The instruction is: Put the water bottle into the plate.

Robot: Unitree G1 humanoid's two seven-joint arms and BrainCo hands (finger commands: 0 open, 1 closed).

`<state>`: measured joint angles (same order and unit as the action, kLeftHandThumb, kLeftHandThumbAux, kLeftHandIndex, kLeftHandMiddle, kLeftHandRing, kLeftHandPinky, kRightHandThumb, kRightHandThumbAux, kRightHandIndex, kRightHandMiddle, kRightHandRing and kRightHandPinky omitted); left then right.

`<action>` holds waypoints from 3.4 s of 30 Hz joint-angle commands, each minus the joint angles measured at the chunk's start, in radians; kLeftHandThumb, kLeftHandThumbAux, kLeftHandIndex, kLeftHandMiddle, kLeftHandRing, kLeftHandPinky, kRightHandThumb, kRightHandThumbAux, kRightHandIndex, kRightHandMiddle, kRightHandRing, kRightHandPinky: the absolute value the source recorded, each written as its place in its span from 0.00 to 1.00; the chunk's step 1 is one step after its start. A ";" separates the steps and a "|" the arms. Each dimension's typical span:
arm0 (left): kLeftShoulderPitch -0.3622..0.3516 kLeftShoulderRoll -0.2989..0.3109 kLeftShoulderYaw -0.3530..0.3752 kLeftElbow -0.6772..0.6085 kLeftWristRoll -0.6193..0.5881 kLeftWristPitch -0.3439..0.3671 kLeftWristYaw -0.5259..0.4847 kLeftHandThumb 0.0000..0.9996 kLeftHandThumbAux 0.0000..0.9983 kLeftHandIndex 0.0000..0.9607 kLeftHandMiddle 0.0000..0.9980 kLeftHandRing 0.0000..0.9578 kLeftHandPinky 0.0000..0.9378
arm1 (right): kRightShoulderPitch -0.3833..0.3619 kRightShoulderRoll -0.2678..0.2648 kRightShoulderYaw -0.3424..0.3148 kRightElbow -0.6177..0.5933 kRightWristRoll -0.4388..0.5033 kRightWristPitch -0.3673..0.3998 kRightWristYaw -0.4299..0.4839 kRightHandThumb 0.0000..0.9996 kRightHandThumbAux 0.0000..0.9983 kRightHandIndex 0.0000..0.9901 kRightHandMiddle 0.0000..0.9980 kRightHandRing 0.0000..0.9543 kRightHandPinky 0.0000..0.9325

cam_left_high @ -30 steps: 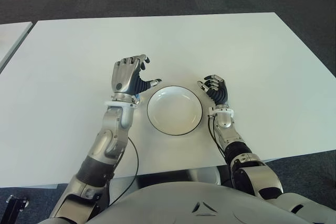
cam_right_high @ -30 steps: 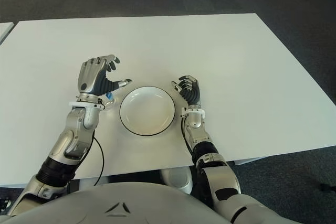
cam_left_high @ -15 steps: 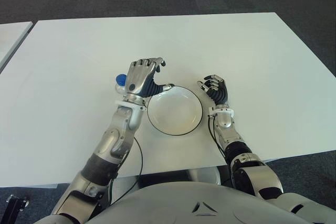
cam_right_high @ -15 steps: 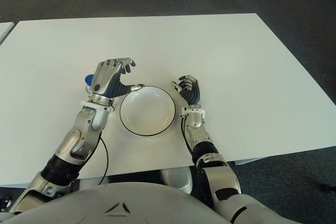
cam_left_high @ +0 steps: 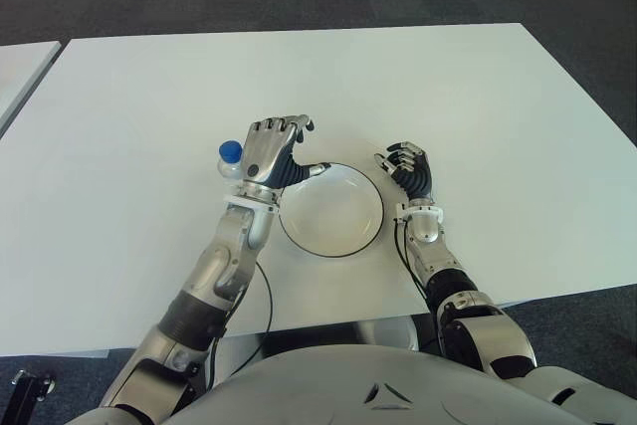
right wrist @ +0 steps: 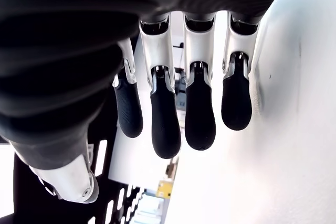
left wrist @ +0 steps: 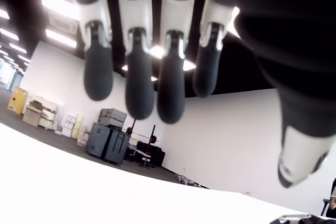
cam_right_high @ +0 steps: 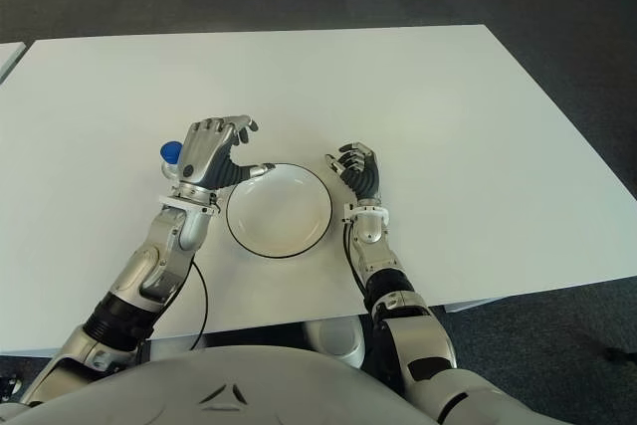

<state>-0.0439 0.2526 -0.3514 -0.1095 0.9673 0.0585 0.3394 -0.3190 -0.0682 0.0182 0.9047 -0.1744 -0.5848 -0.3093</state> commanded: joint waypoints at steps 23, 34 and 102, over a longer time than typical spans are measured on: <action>-0.063 -0.039 0.176 0.421 -0.153 -0.669 0.844 0.43 0.20 0.00 0.00 0.00 0.00 | 0.012 -0.001 -0.001 0.018 0.000 0.037 0.016 0.71 0.73 0.44 0.63 0.67 0.68; -0.154 -0.110 0.355 0.649 -0.138 -0.927 1.269 0.47 0.47 0.25 0.00 0.00 0.00 | 0.012 -0.006 0.002 0.018 -0.004 0.034 0.020 0.71 0.73 0.44 0.63 0.67 0.69; 0.288 -0.158 0.281 0.043 -0.558 -0.045 -0.120 0.63 0.24 0.00 0.00 0.00 0.01 | -0.005 -0.002 -0.005 0.051 0.000 0.016 0.007 0.71 0.73 0.44 0.64 0.67 0.69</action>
<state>0.2294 0.0841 -0.0672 -0.0637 0.4312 -0.0099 0.2583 -0.3347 -0.0763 0.0165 0.9313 -0.1781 -0.5758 -0.3082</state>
